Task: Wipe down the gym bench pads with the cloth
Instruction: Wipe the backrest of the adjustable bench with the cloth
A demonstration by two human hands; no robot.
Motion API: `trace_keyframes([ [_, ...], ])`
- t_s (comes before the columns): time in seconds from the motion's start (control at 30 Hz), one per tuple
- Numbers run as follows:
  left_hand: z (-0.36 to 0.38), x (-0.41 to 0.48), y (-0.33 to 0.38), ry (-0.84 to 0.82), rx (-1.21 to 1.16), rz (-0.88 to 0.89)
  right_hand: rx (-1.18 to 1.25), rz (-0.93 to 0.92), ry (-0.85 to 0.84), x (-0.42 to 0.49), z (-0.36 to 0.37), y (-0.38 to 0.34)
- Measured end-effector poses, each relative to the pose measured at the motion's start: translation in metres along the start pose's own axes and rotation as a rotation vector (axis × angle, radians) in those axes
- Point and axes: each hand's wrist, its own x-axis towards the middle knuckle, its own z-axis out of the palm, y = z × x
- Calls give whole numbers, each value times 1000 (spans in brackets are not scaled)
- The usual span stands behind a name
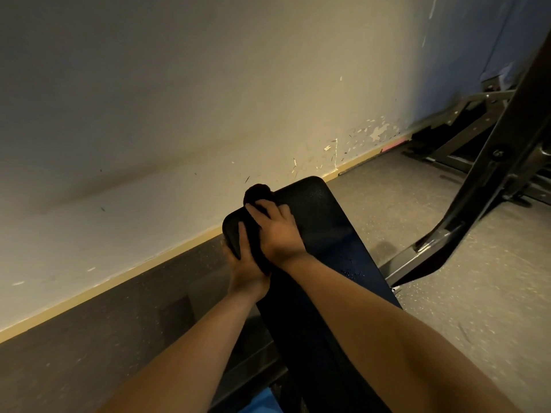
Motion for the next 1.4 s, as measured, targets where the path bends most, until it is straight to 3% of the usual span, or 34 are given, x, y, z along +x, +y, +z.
trace_keyframes([
  [0.2, -5, -4, 0, -142, 44, -49, -70, 305, 163, -26, -21, 69],
  [0.33, -6, -4, 1, -145, 15, -47, 84, 639, 206, -17, -31, 86],
  [0.4, -5, -5, 2, -136, 29, -43, 141, 680, 260, -2, -28, 79],
  [0.47, -3, -4, 0, -109, 64, -36, 155, 579, 263, 11, -22, 59],
  [0.63, 1, 0, -9, -84, 103, 18, 147, 80, 44, 18, 2, -7],
  [0.77, 3, -5, -14, -14, 112, 24, 154, -52, -17, -7, 3, 1],
  [0.83, 1, -9, -12, -20, -3, 17, 85, -29, -43, -26, -3, 20],
  [0.97, -3, -18, -11, -31, -88, -22, -1, 251, -20, -67, -26, 67],
  [1.17, -11, -36, -15, -168, -140, -100, 201, 662, 127, -75, -27, 67],
  [1.23, -12, -39, -13, -175, -156, -75, 220, 587, 71, -63, -20, 40],
  [1.33, -14, -41, -10, -201, -135, -73, 191, 231, -22, -50, -6, -14],
  [1.4, -16, -43, -7, -240, -103, -87, 169, 172, -89, -44, 0, -34],
])
